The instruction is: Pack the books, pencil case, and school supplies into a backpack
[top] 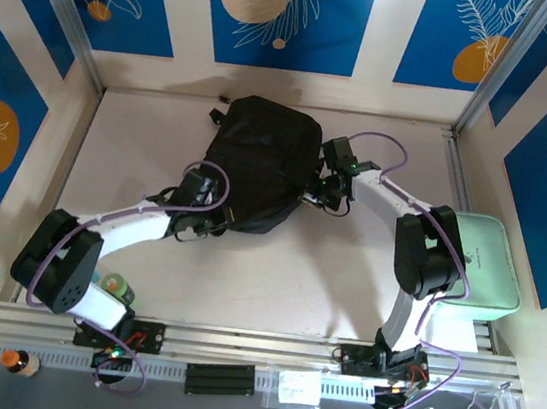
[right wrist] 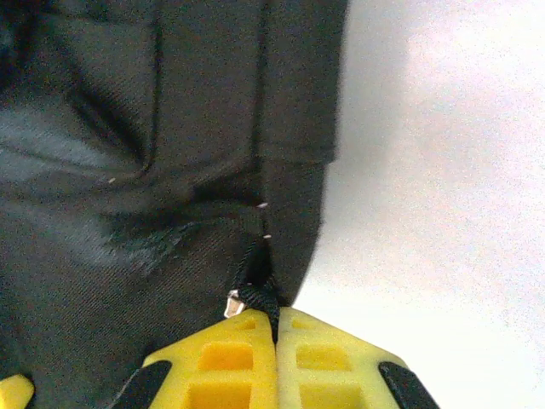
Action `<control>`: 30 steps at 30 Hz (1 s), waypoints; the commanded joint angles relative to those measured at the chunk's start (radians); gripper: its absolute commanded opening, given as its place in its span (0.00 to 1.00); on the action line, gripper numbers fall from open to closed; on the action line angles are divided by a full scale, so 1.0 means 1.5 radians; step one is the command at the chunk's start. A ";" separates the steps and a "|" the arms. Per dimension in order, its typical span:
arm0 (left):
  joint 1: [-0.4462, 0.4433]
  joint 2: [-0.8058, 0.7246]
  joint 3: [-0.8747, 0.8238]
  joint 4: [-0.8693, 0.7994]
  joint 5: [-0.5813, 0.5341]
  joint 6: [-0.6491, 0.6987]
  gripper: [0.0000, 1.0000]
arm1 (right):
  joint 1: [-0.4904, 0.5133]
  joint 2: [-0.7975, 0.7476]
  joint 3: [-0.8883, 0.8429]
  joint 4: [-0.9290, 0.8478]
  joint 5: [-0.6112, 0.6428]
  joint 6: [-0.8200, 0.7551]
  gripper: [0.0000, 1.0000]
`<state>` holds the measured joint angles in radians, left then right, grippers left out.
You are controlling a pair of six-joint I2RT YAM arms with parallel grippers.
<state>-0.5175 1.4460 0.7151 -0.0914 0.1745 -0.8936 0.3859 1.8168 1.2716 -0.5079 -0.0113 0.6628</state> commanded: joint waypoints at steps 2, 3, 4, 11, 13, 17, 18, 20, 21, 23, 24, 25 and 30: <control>-0.048 -0.056 -0.045 -0.123 0.001 0.041 0.03 | -0.035 -0.067 -0.063 0.000 0.020 -0.009 0.00; -0.060 -0.069 -0.048 -0.135 -0.007 0.045 0.04 | -0.036 -0.082 -0.079 0.005 0.006 -0.016 0.00; -0.069 -0.081 -0.048 -0.145 -0.012 0.048 0.06 | -0.036 -0.094 -0.092 0.010 -0.006 -0.022 0.00; -0.085 -0.178 0.009 -0.291 -0.095 0.097 0.54 | -0.042 -0.195 -0.142 0.057 -0.059 -0.047 0.34; -0.085 -0.199 0.042 -0.333 -0.125 0.123 0.62 | -0.043 -0.224 -0.150 0.071 -0.054 -0.043 0.48; -0.084 -0.195 0.116 -0.344 -0.152 0.197 0.73 | -0.048 -0.244 -0.165 0.108 -0.043 -0.024 0.61; -0.085 -0.179 0.133 -0.317 -0.139 0.219 0.75 | -0.052 -0.239 -0.169 0.118 -0.040 -0.011 0.62; -0.085 -0.134 0.170 -0.255 -0.107 0.248 0.78 | -0.064 -0.222 -0.173 0.143 -0.048 0.017 0.64; -0.085 -0.103 0.194 -0.226 -0.091 0.261 0.79 | -0.071 -0.209 -0.174 0.159 -0.063 0.030 0.64; -0.085 -0.032 0.252 -0.194 -0.066 0.283 0.79 | -0.087 -0.181 -0.170 0.182 -0.094 0.049 0.65; -0.084 0.010 0.289 -0.192 -0.059 0.298 0.79 | -0.092 -0.166 -0.168 0.195 -0.108 0.055 0.65; -0.084 0.044 0.328 -0.195 -0.056 0.316 0.78 | -0.097 -0.154 -0.167 0.204 -0.121 0.059 0.65; -0.085 0.231 0.522 -0.229 -0.038 0.390 0.71 | -0.108 -0.087 -0.144 0.223 -0.174 0.066 0.65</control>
<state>-0.6422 1.7016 1.3823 -0.4133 0.0761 -0.4152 0.2260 1.6535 1.0321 -0.2089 -0.1829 0.7349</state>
